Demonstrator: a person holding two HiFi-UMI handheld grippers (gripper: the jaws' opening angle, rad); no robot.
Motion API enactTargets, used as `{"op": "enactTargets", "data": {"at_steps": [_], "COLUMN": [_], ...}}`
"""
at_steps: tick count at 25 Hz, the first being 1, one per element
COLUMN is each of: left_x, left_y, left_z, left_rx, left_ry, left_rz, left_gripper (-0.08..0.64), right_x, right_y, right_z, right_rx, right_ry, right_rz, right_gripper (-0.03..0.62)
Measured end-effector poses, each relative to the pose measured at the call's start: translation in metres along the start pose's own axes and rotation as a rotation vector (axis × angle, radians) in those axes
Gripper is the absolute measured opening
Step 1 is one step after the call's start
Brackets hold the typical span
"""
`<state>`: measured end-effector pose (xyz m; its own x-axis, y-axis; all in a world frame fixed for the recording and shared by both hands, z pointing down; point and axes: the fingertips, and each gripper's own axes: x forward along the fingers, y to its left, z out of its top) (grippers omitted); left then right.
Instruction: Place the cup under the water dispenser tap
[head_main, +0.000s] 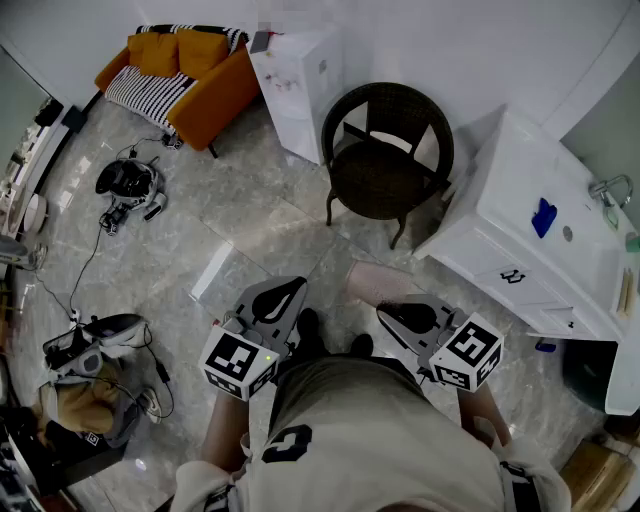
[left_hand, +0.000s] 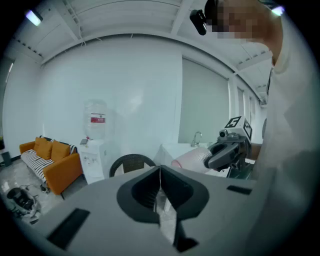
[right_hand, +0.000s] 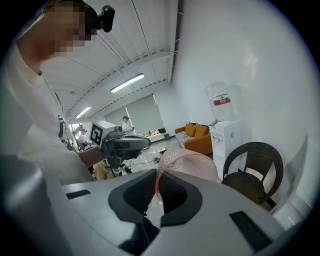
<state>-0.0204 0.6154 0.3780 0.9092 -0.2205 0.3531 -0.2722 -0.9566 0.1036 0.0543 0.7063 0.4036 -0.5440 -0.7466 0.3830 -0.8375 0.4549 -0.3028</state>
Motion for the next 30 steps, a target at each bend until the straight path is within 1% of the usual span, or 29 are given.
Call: {"op": "enactTargets", "data": {"at_steps": [3,6,7,10,14,16,19,21,23,25,28,30], "left_x": [-0.013,-0.019,-0.019,-0.023,-0.038,-0.047,-0.060,-0.074,-0.091,-0.104,-0.111,-0.116], "left_y": [0.016,0.023,0.024,0.037,0.073,0.096,0.129,0.148,0.167,0.186,0.204,0.209], "left_z": [0.000,0.001,0.001,0.001,0.010,0.013,0.009,-0.001,-0.012,-0.017,-0.017,-0.020], "left_rx": [-0.043,-0.125,-0.139,-0.123,-0.109,-0.102,-0.119,-0.115,-0.107,-0.143,-0.229,-0.246], "left_ry": [-0.029,-0.075,-0.083,-0.092,-0.122,-0.127,-0.099,-0.085,-0.077,-0.082,-0.104,-0.112], "left_rz": [0.034,-0.010,-0.027,-0.043,-0.070,-0.075,-0.085,-0.053,-0.009,0.001,-0.031,-0.028], "left_gripper": [0.058,0.058,0.058,0.058,0.058,0.058,0.058,0.058,0.058,0.058,0.058,0.058], "right_x": [0.014,0.030,0.035,0.053,0.079,0.093,0.113,0.126,0.140,0.157,0.181,0.196], "right_y": [0.007,0.015,0.018,0.024,0.028,0.029,0.037,0.044,0.052,0.056,0.056,0.060], "right_z": [0.010,0.017,0.019,0.029,0.045,0.056,0.071,0.076,0.077,0.083,0.093,0.097], "right_rx": [-0.029,-0.048,-0.051,-0.059,-0.067,-0.048,0.009,0.008,-0.020,-0.039,-0.046,-0.057], "right_ry": [0.009,0.022,0.025,0.027,0.033,0.019,-0.018,-0.011,0.013,0.036,0.072,0.095], "right_rz": [0.014,0.031,0.035,0.032,0.003,-0.002,0.022,0.033,0.034,0.043,0.064,0.079], "right_gripper": [0.037,0.037,0.035,0.035,0.035,0.037,0.037,0.037,0.037,0.037,0.037,0.037]}}
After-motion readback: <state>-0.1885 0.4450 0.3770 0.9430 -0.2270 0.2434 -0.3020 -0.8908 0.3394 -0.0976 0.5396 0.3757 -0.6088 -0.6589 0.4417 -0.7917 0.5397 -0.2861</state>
